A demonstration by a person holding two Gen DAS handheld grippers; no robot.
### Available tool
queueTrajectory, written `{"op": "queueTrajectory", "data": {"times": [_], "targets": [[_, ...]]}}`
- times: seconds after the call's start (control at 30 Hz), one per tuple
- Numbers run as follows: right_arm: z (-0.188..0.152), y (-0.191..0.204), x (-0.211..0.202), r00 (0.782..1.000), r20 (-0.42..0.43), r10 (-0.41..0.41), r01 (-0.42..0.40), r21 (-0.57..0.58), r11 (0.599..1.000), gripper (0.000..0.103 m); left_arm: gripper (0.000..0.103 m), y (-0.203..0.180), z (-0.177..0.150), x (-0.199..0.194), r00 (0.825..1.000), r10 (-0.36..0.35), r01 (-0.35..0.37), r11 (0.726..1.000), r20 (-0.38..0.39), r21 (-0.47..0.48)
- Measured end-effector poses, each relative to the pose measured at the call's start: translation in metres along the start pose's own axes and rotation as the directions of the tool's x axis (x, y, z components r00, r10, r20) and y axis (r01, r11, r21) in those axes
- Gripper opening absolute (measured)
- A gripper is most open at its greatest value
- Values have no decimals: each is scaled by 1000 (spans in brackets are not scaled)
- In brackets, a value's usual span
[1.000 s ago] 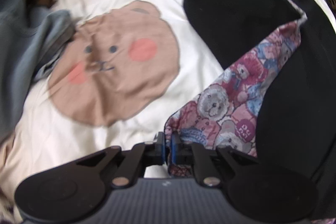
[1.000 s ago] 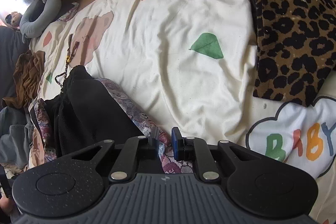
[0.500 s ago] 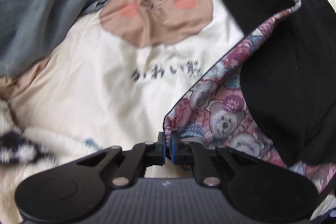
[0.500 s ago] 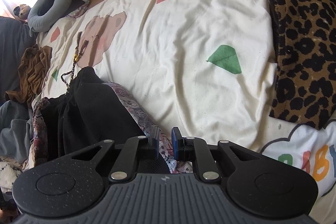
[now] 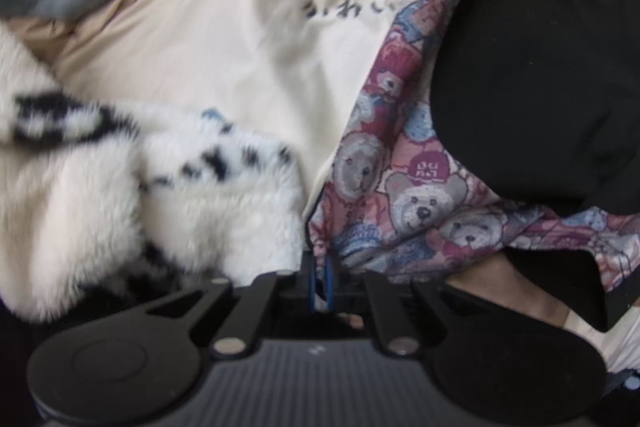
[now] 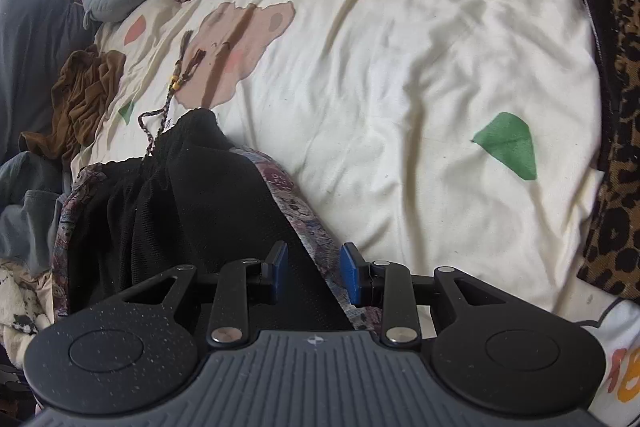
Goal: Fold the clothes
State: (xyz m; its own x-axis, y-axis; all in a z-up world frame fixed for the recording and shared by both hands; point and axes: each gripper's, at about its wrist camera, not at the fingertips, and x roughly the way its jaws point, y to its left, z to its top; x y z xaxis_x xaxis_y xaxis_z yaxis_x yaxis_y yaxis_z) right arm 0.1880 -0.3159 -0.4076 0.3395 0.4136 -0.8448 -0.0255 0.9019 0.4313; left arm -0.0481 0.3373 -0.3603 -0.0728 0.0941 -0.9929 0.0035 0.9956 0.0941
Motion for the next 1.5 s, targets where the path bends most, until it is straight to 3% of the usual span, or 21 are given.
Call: {"op": "queueTrajectory", "data": {"times": [0.23, 0.33, 0.37, 0.47, 0.63, 1.03, 1.5], "targets": [[0, 1, 7, 1000, -19, -3, 3, -5, 1000, 31, 6, 9, -5, -4, 999, 3, -5, 999, -37, -42], [1, 1, 8, 1000, -16, -3, 3, -1, 1000, 31, 18, 9, 0, -19, 999, 8, -10, 998, -32, -61], [2, 2, 8, 1000, -14, -1, 1, 1, 1000, 31, 17, 9, 3, -25, 1000, 8, -10, 998, -22, -60], [2, 4, 8, 1000, -4, 7, -7, 8, 1000, 31, 31, 5, 20, -46, 999, 1, 1, 998, 32, -64], [2, 5, 9, 1000, 1, 12, -12, 20, 1000, 32, 34, -15, 61, -71, 990, -24, 31, 998, 137, -50], [-3, 5, 4, 998, 47, 31, -34, 63, 997, 38, 38, -78, 150, -96, 938, -82, 61, 996, 337, 70], [-1, 7, 1, 998, 59, 37, -40, 61, 997, 38, 38, -139, 229, -101, 887, -163, 77, 975, 433, 211]]}}
